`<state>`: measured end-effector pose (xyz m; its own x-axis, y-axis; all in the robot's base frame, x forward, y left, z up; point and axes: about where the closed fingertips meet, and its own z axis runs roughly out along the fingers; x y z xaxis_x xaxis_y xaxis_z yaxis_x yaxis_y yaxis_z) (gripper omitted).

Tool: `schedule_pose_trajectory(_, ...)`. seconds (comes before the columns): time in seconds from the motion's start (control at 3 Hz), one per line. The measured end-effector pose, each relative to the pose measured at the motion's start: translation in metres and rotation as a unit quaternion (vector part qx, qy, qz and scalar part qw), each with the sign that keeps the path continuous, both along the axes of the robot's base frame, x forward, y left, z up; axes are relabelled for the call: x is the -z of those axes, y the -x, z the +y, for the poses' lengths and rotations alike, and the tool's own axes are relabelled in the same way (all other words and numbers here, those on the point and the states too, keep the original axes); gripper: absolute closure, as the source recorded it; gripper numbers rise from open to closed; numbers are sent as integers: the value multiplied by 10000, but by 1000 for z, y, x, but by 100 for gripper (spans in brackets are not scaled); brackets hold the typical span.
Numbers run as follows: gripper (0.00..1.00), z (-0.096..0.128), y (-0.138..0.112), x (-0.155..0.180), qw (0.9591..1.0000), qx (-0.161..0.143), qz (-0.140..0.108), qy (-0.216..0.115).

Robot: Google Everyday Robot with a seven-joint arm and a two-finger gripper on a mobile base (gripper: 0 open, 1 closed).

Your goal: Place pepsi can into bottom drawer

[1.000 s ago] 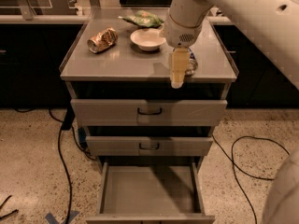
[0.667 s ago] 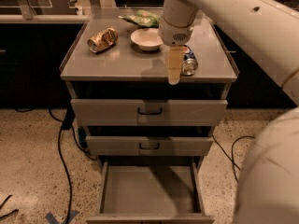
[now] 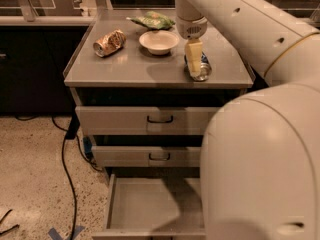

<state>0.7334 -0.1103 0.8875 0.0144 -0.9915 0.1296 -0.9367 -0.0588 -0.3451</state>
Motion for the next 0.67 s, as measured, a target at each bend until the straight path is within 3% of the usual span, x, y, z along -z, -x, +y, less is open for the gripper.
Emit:
schedule_pose_trajectory(0.33,0,-25,-23,-2,9991,315,-70,286)
schedule_pose_trajectory(0.67,0,-57,-15,-10,9998,122,74,-169)
